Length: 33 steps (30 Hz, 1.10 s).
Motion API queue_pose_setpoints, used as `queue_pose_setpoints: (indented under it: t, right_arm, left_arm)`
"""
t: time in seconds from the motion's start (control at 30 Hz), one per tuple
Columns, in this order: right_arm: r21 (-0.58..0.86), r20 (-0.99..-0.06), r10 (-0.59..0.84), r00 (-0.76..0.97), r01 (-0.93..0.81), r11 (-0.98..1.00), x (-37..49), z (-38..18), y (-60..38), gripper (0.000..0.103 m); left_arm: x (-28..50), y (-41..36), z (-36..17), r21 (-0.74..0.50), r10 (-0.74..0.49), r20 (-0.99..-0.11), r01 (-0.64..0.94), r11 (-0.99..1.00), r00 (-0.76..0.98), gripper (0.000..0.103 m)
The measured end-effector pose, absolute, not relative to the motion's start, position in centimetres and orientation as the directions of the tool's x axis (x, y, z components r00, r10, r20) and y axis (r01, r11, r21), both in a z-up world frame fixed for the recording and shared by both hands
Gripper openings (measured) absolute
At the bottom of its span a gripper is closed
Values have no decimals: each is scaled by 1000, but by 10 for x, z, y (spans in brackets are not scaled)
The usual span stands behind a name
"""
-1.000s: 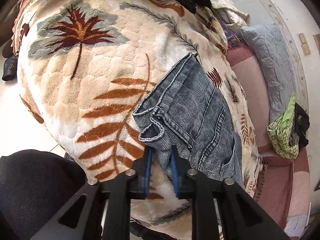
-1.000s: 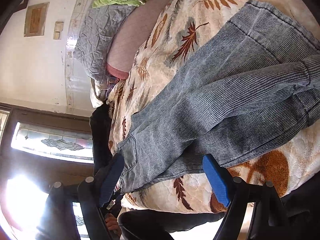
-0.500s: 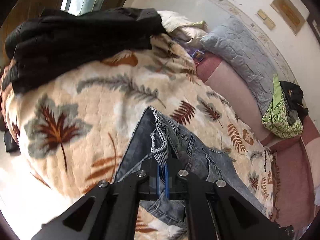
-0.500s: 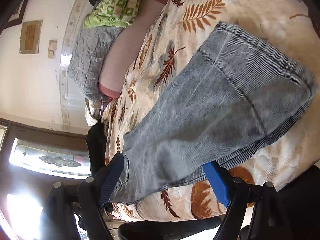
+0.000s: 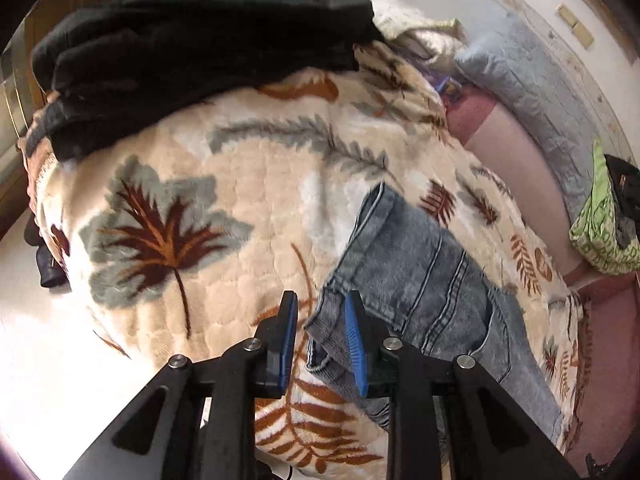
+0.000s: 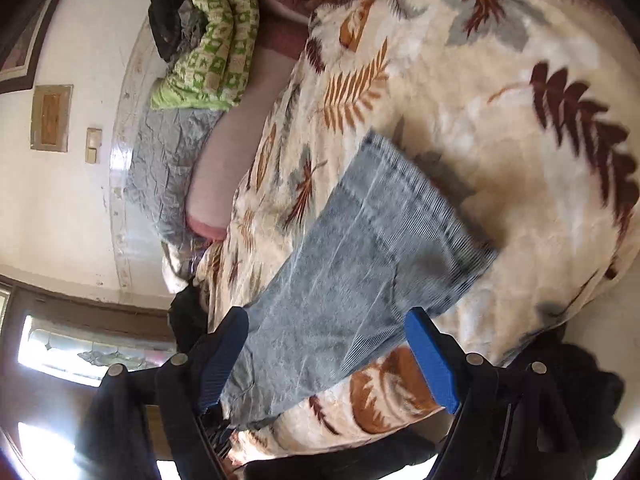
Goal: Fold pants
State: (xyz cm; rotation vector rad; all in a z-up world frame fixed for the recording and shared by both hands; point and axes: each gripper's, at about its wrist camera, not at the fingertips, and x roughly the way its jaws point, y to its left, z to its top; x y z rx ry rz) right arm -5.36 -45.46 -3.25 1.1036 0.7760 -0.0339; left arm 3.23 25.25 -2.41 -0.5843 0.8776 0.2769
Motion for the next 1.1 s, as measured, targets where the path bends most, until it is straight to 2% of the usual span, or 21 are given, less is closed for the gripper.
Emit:
queue_pose_setpoints:
  t: [0.07,0.2,0.3,0.33,0.4,0.47,0.5,0.53,0.57,0.63,0.77,0.87,0.9,0.97,1.03,1.1]
  right_arm:
    - [745,-618,312,722,409,527,-38,-30,-471,83]
    - [599,-741,260,619,435,672,24,-37,-487,83]
    - [416,-841,159,518,429,801,73,-46,-482,81]
    - [368,-862,136,488,418,830,85,-50,-479,76]
    - [285,-901,109,420,385,878,105,-61,-469,73]
    - [197,-925,60,376,337,921,116,-71,-458,52]
    - [153,-928,31,371,305,940,119,-72,-451,49]
    - [140,-926,26,376,279,950,121,-70,-447,33]
    - [114,-926,6,378,266,957,122,-65,-443,24]
    - [21,-912,-75,403,230,973,124,-54,-435,14]
    - [-6,-879,-111,464,222,975,128,-35,-428,14]
    - [-63,-884,-162,438,233,970,132,-52,-425,15]
    - [-65,-901,-152,407,219,974,137,-60,-421,17]
    - [-63,-893,-147,426,204,977,131,-60,-420,30]
    - [11,-875,-103,473,232,973,119,-48,-426,43]
    - [120,-838,-44,545,262,958,103,-28,-433,43]
  left_arm:
    - [31,239,-2,-348,13,-742,-402,847,671,25]
    - [47,179,16,-288,-70,-697,-189,939,714,31]
    - [66,135,3,-252,-132,-726,-82,964,674,31]
    - [72,123,-5,-232,-136,-740,-60,971,659,31]
    - [81,106,-23,-187,-122,-784,-44,981,608,31]
    - [88,96,-42,-128,-92,-817,-22,992,569,31]
    - [90,93,-51,-99,-70,-832,-24,995,551,31]
    - [89,92,-56,-85,-61,-830,-18,996,554,32]
    - [87,91,-57,-67,-51,-825,-8,998,563,33]
    - [86,90,-58,-46,-40,-822,5,999,568,33]
    - [88,88,-61,-25,-29,-822,15,1000,569,35]
    - [87,88,-61,-27,-31,-819,16,1000,573,36]
    - [86,89,-61,-27,-33,-816,18,999,577,37]
    - [85,89,-62,-28,-37,-809,25,999,587,37]
    - [84,88,-63,-25,-38,-802,30,999,596,38]
    - [83,87,-63,-13,-31,-797,34,999,603,39]
